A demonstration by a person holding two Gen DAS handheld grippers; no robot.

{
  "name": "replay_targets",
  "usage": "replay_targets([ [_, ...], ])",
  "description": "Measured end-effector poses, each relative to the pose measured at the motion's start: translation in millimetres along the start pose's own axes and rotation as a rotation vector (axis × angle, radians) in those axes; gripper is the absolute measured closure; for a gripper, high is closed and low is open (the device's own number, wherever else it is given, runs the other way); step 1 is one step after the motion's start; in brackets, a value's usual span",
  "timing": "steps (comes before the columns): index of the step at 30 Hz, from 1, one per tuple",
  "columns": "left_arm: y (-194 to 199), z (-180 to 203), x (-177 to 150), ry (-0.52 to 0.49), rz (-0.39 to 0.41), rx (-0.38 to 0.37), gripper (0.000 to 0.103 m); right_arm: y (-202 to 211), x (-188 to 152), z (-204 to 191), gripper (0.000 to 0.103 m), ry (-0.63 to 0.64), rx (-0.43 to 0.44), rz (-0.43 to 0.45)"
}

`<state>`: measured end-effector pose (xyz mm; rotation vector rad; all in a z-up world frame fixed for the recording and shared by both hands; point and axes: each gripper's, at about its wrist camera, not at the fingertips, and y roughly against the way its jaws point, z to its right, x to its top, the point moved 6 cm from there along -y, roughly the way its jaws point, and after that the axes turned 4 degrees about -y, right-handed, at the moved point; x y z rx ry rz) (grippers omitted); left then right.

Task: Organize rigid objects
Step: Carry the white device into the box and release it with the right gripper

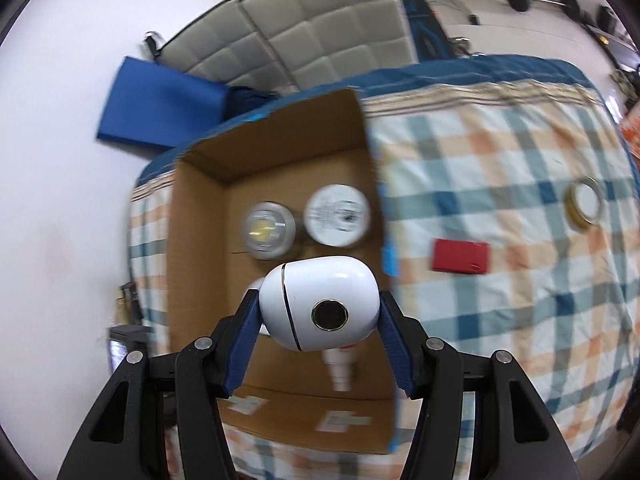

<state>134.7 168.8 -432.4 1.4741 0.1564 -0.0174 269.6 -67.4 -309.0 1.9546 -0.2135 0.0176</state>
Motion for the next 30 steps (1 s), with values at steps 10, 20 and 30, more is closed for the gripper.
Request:
replay_targets([
  [10,-2,-2,1,0.005,-0.004,-0.005,0.098,-40,31,-48,0.043,0.029,0.041,-0.029],
  [20,-2,-4,1,0.013,-0.008,-0.006,0.098,-105,78,-55,0.043,0.004,-0.01,-0.052],
  [30,-3,-5,0,0.014,-0.01,-0.002,0.098,-143,99,-44,0.043,-0.013,-0.076,-0.067],
])
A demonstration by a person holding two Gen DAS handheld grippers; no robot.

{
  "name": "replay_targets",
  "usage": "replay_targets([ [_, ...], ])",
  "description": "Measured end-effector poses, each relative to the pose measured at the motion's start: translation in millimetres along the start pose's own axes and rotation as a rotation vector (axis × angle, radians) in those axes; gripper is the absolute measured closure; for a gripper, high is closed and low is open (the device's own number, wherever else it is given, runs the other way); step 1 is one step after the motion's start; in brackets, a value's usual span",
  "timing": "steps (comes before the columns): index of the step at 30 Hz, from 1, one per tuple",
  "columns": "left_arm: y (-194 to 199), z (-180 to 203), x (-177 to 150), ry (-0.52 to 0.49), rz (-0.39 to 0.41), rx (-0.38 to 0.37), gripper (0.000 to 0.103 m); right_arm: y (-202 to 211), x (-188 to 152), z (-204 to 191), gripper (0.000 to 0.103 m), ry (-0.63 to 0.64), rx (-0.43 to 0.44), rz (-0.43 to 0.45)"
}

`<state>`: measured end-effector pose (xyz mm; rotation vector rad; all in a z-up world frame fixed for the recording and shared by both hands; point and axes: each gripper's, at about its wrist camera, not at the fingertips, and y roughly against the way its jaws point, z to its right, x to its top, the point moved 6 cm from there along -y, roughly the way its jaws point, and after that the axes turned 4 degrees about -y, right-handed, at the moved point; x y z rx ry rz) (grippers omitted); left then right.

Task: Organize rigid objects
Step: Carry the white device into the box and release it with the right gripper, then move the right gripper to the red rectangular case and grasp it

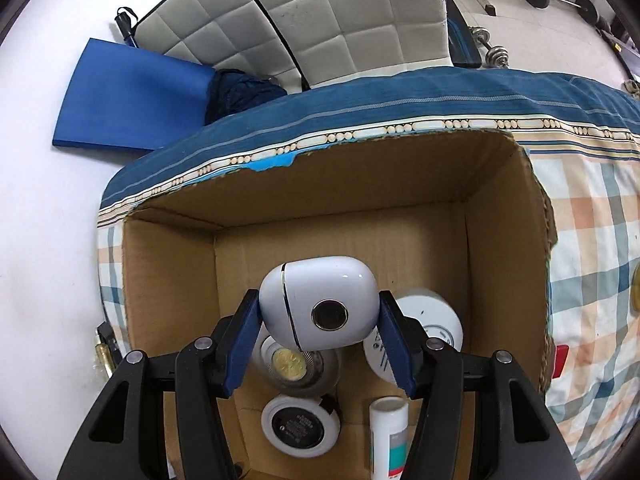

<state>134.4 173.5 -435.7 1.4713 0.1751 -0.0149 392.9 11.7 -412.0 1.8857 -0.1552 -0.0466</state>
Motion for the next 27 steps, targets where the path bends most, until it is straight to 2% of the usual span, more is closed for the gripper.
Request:
replay_targets([
  [10,-1,1,-1,-0.001,0.001,0.002,0.098,-22,10,10,0.042,-0.026,-0.017,-0.03],
  [12,0,1,0,-0.003,0.0,0.003,0.098,-22,9,11,0.03,-0.03,-0.024,-0.032],
  [17,-1,1,0,-0.004,-0.001,0.002,0.098,-15,6,11,0.016,-0.005,-0.035,-0.033],
  [20,0,3,1,-0.005,-0.002,0.003,0.098,-7,1,8,0.012,0.019,-0.057,-0.026],
  [22,-1,3,0,-0.004,-0.001,0.002,0.098,0,-3,6,0.001,0.036,-0.075,-0.018],
  [27,0,3,0,-0.006,0.0,0.003,0.098,20,-19,2,0.0,0.099,-0.147,0.012],
])
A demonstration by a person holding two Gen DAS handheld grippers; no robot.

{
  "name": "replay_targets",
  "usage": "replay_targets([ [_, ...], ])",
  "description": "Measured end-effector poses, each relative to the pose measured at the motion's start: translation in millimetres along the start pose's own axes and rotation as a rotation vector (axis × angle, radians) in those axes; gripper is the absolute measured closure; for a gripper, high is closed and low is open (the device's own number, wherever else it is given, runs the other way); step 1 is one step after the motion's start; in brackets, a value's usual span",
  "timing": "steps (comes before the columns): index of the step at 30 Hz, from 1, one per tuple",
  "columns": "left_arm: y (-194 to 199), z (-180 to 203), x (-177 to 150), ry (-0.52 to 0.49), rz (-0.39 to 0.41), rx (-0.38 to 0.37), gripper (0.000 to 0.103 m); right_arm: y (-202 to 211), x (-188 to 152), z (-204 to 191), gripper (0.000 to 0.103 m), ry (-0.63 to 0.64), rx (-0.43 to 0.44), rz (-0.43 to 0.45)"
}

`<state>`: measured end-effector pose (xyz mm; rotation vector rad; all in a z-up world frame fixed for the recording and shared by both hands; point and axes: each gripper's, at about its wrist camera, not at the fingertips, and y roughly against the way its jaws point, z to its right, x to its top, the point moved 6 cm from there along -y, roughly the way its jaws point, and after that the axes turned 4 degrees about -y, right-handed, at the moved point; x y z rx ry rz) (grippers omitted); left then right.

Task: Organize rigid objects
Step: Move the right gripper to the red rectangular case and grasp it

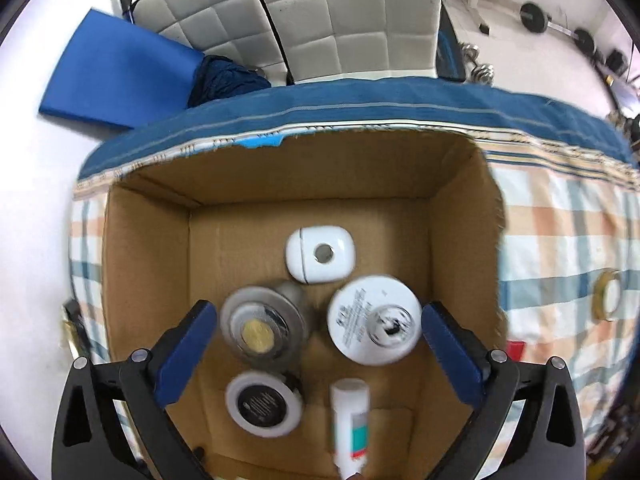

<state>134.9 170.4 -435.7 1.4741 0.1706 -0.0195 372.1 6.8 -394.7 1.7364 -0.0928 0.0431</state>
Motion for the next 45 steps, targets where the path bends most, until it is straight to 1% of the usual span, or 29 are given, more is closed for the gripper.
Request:
replay_targets([
  [4,-1,1,0,-0.001,-0.001,0.002,0.098,14,-18,1,0.0,0.029,-0.038,0.007],
  [6,-1,1,0,0.0,0.0,0.001,0.098,18,-26,1,0.0,0.036,-0.039,0.016],
  [8,-1,1,0,0.001,0.0,0.001,0.098,25,-38,1,0.0,0.056,-0.066,0.021],
  [15,-1,1,0,0.002,0.001,0.001,0.098,46,-85,-5,0.0,0.111,-0.047,0.014],
  [21,1,1,0,0.003,0.002,0.001,0.098,69,-112,-8,0.0,0.105,-0.009,0.04],
  [28,0,1,0,0.0,0.002,0.002,0.098,102,-123,-11,0.0,0.096,0.031,0.074],
  [36,0,1,0,0.0,0.002,0.002,0.098,116,-134,-8,0.0,0.082,0.062,0.083],
  [38,0,1,0,0.0,0.001,0.001,0.098,117,-133,0,0.0,0.066,0.064,0.088],
  [41,-1,2,1,0.001,0.001,0.003,0.098,124,-125,21,0.0,0.007,0.075,0.113],
  [45,-1,2,1,0.003,0.001,0.001,0.098,127,-102,71,0.0,-0.112,0.046,0.147],
])
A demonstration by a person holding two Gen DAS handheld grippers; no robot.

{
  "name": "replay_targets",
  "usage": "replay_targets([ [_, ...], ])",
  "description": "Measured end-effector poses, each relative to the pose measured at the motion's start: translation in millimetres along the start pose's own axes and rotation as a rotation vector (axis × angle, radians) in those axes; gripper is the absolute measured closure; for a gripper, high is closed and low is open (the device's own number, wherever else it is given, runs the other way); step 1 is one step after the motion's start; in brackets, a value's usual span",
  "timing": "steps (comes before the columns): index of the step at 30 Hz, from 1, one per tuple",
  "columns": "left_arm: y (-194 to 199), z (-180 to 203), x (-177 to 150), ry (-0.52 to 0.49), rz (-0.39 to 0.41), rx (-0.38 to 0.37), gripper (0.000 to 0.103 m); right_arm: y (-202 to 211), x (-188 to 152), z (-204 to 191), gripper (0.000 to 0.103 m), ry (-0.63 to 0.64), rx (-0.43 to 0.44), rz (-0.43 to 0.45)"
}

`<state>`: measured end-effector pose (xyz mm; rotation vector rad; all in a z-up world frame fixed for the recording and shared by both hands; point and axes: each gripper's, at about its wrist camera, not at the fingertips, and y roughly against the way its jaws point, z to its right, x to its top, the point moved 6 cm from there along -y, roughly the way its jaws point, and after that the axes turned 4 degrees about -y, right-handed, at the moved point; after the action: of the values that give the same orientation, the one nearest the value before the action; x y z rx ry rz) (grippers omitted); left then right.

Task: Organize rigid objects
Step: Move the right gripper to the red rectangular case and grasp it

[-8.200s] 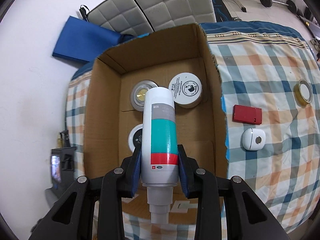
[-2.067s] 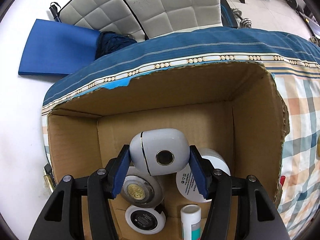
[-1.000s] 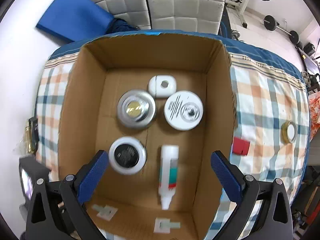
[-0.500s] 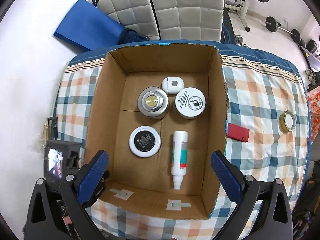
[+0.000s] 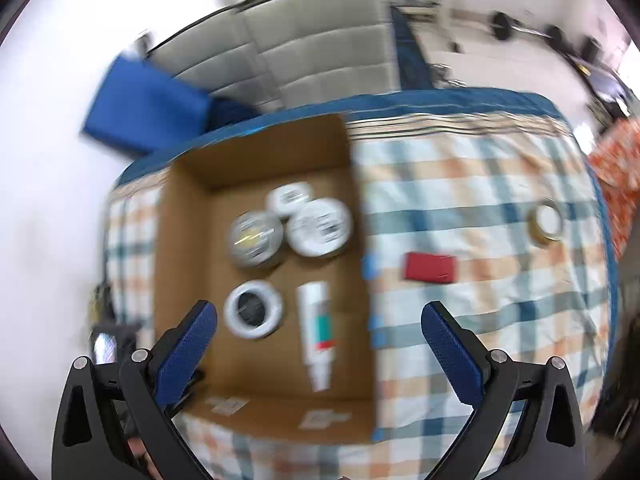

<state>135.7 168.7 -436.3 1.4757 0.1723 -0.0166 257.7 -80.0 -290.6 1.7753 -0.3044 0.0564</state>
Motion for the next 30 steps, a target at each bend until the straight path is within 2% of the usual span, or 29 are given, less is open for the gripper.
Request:
replay_targets([
  [3,0,0,0,0.001,0.0,-0.001,0.098,-18,21,51,0.0,-0.117,-0.066,0.019],
  [5,0,0,0,0.0,0.0,0.001,0.098,-35,29,78,0.0,-0.186,-0.075,0.002],
  [9,-1,0,0,0.001,-0.002,0.003,0.098,-91,33,121,0.0,-0.294,-0.085,-0.089],
  [12,-2,0,0,0.001,-0.003,0.004,0.098,-127,28,136,0.0,-0.312,-0.108,-0.147],
  [17,-2,1,1,0.001,-0.006,0.007,0.098,-167,18,140,0.003,-0.325,-0.092,-0.214],
  [21,-2,2,1,-0.002,-0.008,0.008,0.098,-188,16,139,0.009,-0.318,-0.093,-0.241],
  [25,-3,2,2,-0.001,-0.009,0.006,0.098,-198,19,136,0.011,-0.3,-0.14,-0.239],
  [29,-4,1,2,-0.001,-0.008,0.006,0.098,-198,19,130,0.03,-0.247,-0.223,-0.247],
  [30,-4,1,2,0.0,-0.008,0.006,0.098,-196,17,129,0.03,-0.231,-0.238,-0.243],
])
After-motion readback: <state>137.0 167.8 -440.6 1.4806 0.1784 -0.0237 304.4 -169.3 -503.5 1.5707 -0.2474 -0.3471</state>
